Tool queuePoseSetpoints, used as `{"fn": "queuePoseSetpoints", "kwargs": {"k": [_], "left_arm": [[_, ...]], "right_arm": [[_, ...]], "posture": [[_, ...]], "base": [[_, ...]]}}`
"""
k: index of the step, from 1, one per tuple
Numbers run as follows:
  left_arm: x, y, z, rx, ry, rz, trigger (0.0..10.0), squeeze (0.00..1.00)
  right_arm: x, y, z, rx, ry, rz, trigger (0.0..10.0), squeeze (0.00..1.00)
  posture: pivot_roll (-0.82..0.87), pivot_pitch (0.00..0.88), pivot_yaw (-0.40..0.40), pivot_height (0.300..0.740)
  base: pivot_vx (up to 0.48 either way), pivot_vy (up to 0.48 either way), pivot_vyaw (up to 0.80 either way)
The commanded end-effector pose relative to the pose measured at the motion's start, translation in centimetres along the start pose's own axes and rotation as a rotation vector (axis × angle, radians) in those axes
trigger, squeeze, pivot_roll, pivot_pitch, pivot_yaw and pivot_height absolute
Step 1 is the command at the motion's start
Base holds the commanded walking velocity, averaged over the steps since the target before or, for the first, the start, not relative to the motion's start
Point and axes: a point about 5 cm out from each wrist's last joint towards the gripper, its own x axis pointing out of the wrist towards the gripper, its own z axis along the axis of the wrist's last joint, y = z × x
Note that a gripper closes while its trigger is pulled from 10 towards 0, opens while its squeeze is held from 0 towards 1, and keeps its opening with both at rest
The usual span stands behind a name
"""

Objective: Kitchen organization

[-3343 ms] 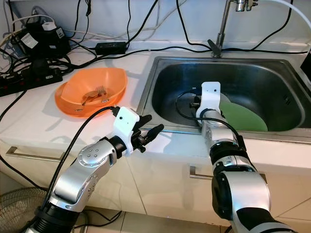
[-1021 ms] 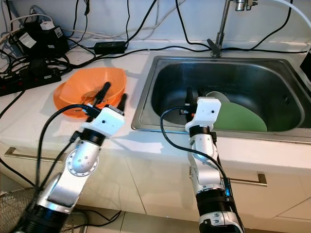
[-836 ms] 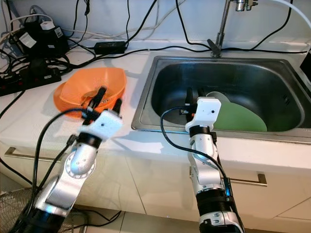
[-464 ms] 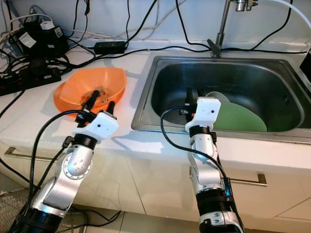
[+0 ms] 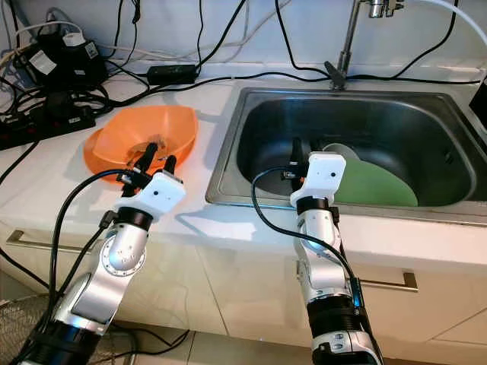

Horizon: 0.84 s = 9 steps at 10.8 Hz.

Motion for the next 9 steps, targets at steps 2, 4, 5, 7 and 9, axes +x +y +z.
{"fn": "queuePoseSetpoints", "kwargs": {"k": [2,4,5,7,9], "left_arm": [[0.6,-0.2,-0.1,0.002,0.006,-0.007,10.0,0.0],[1.1,-0.4,0.1,0.003,0.003,-0.015,10.0,0.0],[1.2,-0.4,0.0,0.003,0.004,-0.017,10.0,0.0],[1.4,-0.4,0.1,0.001,-0.003,-0.014,4.4,0.0],[1.4,-0.4,0.1,0.001,-0.003,-0.011,0.0,0.0]], "right_arm": [[0.0,0.5,-0.6,0.006,0.038,0.004,10.0,0.0],[0.0,0.5,-0.6,0.006,0.038,0.003,10.0,0.0],[0.0,0.4,-0.6,0.006,0.037,0.001,10.0,0.0],[0.0,0.4,-0.6,0.006,0.038,0.001,10.0,0.0],[0.0,0.5,-0.6,0.007,0.038,0.003,10.0,0.0]], "posture": [[0.1,0.0,0.058,0.74],[0.1,0.0,0.058,0.74],[0.1,0.0,0.057,0.74],[0.1,0.0,0.057,0.74],[0.1,0.0,0.058,0.74]], "base": [[0.0,0.0,0.0],[0.0,0.0,0.0],[0.0,0.0,0.0],[0.0,0.0,0.0],[0.0,0.0,0.0]]}}
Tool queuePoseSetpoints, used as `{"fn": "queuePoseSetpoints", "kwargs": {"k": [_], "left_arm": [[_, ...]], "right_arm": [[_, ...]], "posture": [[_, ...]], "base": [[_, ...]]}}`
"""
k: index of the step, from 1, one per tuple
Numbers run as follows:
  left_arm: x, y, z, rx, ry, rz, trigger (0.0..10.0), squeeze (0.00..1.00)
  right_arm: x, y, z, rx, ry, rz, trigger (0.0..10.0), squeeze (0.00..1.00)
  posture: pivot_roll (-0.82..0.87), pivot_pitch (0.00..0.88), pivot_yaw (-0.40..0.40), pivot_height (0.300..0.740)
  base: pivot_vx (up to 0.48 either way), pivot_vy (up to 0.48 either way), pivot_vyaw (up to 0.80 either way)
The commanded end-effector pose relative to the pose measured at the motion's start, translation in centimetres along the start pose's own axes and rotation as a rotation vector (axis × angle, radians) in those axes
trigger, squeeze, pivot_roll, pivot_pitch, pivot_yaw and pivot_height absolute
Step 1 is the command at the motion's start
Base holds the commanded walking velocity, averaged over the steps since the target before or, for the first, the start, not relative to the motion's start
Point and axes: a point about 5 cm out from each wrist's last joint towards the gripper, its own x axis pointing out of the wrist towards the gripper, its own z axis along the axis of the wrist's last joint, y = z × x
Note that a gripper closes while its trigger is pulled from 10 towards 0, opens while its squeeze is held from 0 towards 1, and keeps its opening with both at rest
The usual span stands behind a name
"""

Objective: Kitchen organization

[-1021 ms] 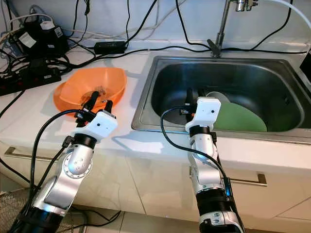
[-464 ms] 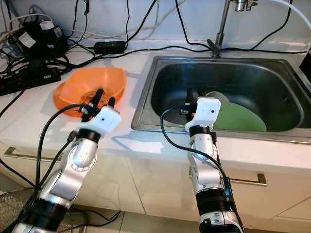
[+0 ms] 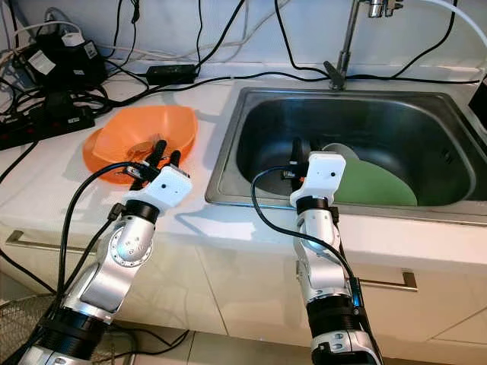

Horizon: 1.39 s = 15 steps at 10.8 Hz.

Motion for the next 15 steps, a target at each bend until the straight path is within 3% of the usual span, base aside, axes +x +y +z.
{"fn": "queuePoseSetpoints", "kwargs": {"k": [1,6,8,10,12,13,14,15], "left_arm": [[0.2,0.1,0.0,0.0,-0.002,0.006,0.0,0.0],[0.4,0.2,0.6,-0.006,-0.04,0.016,0.0,0.0],[0.5,0.5,1.8,0.002,-0.116,0.032,0.0,0.0],[1.0,1.5,4.0,0.039,-0.232,0.079,0.0,0.0],[1.6,2.7,7.0,0.011,-0.371,0.115,0.0,0.0],[1.8,2.5,8.0,-0.068,-0.4,0.068,4.9,0.0],[1.8,1.4,9.6,-0.235,-0.442,-0.041,10.0,0.0],[1.8,1.1,10.5,-0.415,-0.435,-0.061,10.0,0.0]], "right_arm": [[0.0,0.5,-0.6,0.004,0.037,0.007,10.0,0.0],[0.1,0.5,-0.5,0.005,0.036,0.009,10.0,0.0],[0.1,0.5,-0.6,0.006,0.037,0.007,10.0,0.0],[0.1,0.5,-0.6,0.004,0.038,0.005,10.0,0.0],[0.2,0.5,-0.6,0.001,0.038,0.003,10.0,0.0],[0.2,0.4,-0.6,0.0,0.038,0.002,10.0,0.0],[0.2,0.4,-0.6,-0.006,0.036,0.001,10.0,0.0],[0.3,0.1,-0.6,-0.02,0.031,-0.004,10.0,0.64]], "posture": [[0.1,0.0,0.057,0.74],[0.1,0.0,0.055,0.74],[0.1,0.0,0.053,0.74],[0.1,0.0,0.051,0.74],[0.1,0.0,0.053,0.74],[0.1,0.0,0.052,0.74],[0.1,0.0,0.054,0.74],[0.09,0.0,0.055,0.74]], "base": [[0.0,0.0,0.0],[0.0,0.0,0.0],[0.0,0.0,0.0],[0.0,0.0,0.0],[0.0,0.0,0.0],[0.0,0.0,0.0],[0.0,0.0,0.0],[0.0,0.0,0.0]]}}
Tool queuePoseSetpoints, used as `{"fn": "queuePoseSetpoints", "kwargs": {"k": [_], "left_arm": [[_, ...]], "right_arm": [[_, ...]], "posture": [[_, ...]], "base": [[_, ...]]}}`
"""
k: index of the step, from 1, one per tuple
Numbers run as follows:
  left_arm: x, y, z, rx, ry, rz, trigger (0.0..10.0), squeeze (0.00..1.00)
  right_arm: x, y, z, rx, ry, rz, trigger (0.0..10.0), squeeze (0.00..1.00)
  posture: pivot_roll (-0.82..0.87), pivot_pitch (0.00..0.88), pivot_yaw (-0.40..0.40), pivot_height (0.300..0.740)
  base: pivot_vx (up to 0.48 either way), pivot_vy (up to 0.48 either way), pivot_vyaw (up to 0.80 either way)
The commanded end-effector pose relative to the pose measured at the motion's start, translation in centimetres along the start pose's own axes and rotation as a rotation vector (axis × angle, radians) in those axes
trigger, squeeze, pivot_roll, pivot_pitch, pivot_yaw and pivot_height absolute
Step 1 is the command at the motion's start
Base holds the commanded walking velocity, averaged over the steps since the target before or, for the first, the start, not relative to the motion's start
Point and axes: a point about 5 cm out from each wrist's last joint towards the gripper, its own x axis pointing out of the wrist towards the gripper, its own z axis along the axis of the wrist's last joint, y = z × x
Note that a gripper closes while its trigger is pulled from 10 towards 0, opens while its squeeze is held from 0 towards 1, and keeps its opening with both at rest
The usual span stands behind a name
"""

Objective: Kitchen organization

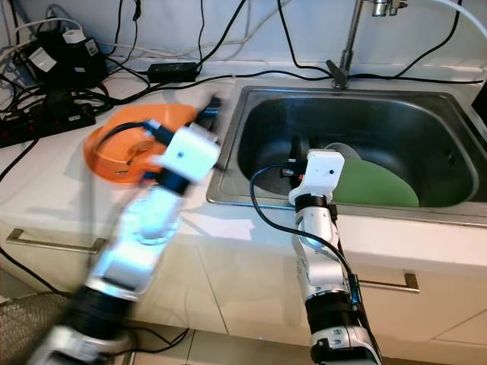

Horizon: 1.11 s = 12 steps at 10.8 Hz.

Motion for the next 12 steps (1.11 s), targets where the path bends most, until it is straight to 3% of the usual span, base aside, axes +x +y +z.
{"fn": "queuePoseSetpoints", "kwargs": {"k": [1,2,3,4,6,8,12], "left_arm": [[0.2,0.5,0.6,-0.064,-0.013,0.011,10.0,0.0],[0.3,0.1,0.8,-0.206,-0.005,0.004,10.0,0.0],[0.5,0.0,1.1,-0.271,-0.019,-0.021,10.0,0.0],[0.5,0.2,1.2,-0.306,-0.027,-0.023,10.0,0.0],[0.3,1.0,0.9,-0.454,0.009,0.003,10.0,0.0],[0.3,0.8,0.8,-0.552,0.019,-0.016,10.0,0.0],[0.0,0.3,0.8,-0.609,0.04,-0.083,10.0,0.0]], "right_arm": [[-0.1,0.0,-0.5,-0.027,0.02,0.005,10.0,1.0],[0.2,-0.3,-0.4,-0.141,0.012,0.02,10.0,1.0],[0.4,-0.5,-0.2,-0.207,-0.002,0.04,10.0,0.0],[0.6,-0.6,0.0,-0.231,-0.014,0.047,10.0,0.0],[1.0,-0.1,1.1,-0.353,-0.096,0.128,10.0,0.0],[1.2,0.5,1.7,-0.395,-0.134,0.167,10.0,0.0],[1.3,1.5,2.0,-0.391,-0.16,0.21,10.0,0.0]], "posture": [[0.09,0.0,0.054,0.74],[0.09,0.0,0.054,0.74],[0.09,0.0,0.055,0.74],[0.09,0.0,0.053,0.74],[0.09,0.0,0.054,0.74],[0.09,0.0,0.053,0.74],[0.08,0.0,0.058,0.74]], "base": [[0.0,0.0,0.0],[0.0,0.0,0.0],[0.0,0.0,0.0],[0.0,0.0,0.0],[0.0,0.0,0.0],[0.0,0.0,0.0],[0.0,0.0,0.0]]}}
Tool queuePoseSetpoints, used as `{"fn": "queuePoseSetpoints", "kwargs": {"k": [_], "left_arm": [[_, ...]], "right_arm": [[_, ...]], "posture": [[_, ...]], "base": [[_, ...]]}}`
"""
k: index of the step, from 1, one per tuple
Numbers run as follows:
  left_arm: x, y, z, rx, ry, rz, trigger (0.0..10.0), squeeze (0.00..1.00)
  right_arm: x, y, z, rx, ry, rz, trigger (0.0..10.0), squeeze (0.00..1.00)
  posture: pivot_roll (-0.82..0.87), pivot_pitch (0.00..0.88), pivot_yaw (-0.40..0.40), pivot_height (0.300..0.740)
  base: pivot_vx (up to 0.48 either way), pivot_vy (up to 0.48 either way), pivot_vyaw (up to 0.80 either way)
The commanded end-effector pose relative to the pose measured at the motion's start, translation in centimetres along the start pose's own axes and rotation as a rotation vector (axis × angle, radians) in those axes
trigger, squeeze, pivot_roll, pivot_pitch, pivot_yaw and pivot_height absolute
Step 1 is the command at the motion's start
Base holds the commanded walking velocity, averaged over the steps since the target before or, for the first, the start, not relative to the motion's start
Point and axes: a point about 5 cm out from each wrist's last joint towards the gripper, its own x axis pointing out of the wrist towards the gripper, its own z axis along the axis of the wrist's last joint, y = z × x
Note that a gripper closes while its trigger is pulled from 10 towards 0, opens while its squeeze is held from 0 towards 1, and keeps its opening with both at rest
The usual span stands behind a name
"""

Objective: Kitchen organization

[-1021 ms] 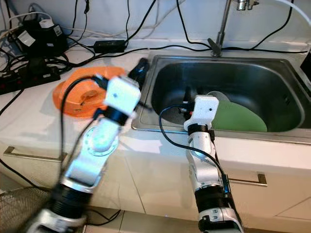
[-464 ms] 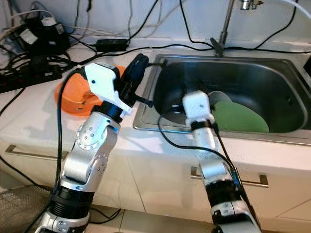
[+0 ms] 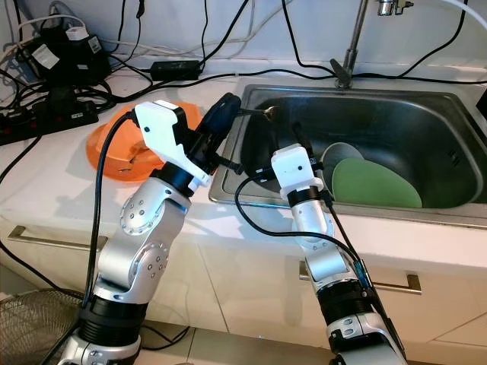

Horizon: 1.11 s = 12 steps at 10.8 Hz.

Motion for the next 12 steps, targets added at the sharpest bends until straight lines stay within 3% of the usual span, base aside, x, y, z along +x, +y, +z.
{"fn": "queuePoseSetpoints", "kwargs": {"k": [1,3,10,11,12], "left_arm": [[0.0,-0.4,0.2,-0.002,0.003,-0.036,10.0,0.0],[-0.1,-1.0,-0.3,-0.008,0.038,-0.086,10.0,0.0],[-0.7,-1.5,-1.6,-0.025,0.123,-0.139,10.0,0.0],[-0.7,-1.4,-1.7,-0.021,0.13,-0.138,10.0,0.0],[-0.7,-1.3,-1.7,-0.016,0.132,-0.133,10.0,0.0]], "right_arm": [[0.7,0.1,1.2,-0.003,-0.052,0.007,10.0,0.0],[0.8,0.5,1.3,0.058,-0.044,-0.014,10.0,0.0],[0.6,1.2,1.5,0.073,-0.05,-0.013,10.0,0.0],[0.6,1.2,1.6,0.076,-0.053,-0.009,4.7,0.0],[0.6,1.2,1.6,0.077,-0.053,-0.006,0.0,0.0]], "posture": [[0.08,0.0,0.058,0.74],[0.08,0.0,0.063,0.74],[0.08,0.0,0.079,0.74],[0.08,0.0,0.079,0.74],[0.08,0.0,0.079,0.74]], "base": [[0.0,0.0,0.0],[0.0,0.0,0.0],[0.0,0.0,0.0],[0.0,0.0,0.0],[0.0,0.0,0.0]]}}
